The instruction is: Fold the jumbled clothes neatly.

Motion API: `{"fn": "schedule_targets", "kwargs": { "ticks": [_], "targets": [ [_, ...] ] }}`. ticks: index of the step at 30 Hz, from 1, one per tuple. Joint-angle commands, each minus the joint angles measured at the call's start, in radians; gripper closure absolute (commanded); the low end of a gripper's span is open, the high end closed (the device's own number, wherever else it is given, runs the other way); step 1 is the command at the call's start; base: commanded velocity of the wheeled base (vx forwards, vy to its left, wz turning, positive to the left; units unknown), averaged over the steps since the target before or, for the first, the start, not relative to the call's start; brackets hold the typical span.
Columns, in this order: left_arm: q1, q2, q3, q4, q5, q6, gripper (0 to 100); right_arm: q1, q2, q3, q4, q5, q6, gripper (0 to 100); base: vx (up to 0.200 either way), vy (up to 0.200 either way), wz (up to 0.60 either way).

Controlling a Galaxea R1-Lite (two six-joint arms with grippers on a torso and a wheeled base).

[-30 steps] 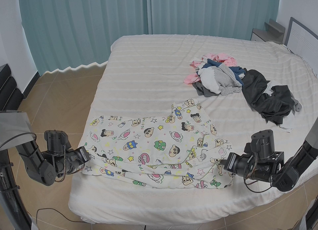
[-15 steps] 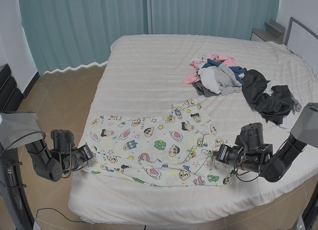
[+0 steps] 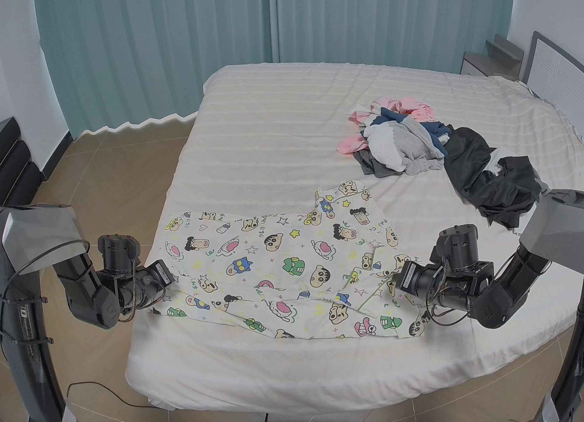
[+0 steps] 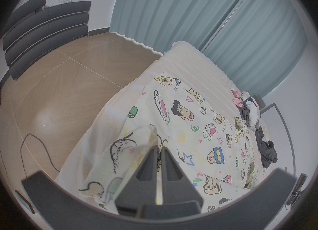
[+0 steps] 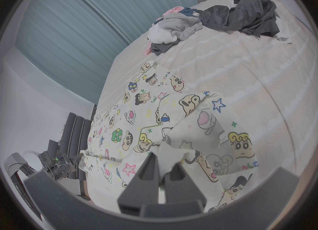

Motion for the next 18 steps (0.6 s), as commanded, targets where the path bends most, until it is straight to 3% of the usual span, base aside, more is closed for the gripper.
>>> {"fn": "schedule_targets", "kwargs": {
  "ticks": [1,10,11,13,14,18],
  "targets": [
    [0.0,0.003,-0.015,-0.002,0.0,-0.005,100,-0.009,0.023,-0.011,-0.01,0.003,0.0,100,0.0,0.0,0.0],
    [0.0,0.003,-0.022,0.0,-0.002,-0.007,100,-0.023,0.046,-0.03,-0.013,0.003,0.003,100,0.0,0.0,0.0],
    [0.0,0.003,-0.022,0.0,-0.002,-0.007,0,-0.023,0.046,-0.031,-0.011,0.005,0.003,100,0.0,0.0,0.0],
    [0.0,0.003,-0.022,-0.002,-0.002,-0.007,0,-0.023,0.047,-0.031,-0.013,0.005,0.003,100,0.0,0.0,0.0],
    [0.0,0.002,-0.022,-0.002,-0.002,-0.005,0,-0.023,0.047,-0.031,-0.013,0.005,0.003,0,0.0,0.0,0.0],
    [0.018,-0.023,-0.021,-0.002,-0.002,-0.005,0,-0.021,0.043,-0.027,-0.016,0.006,0.003,0,0.0,0.0,0.0]
  ]
}}
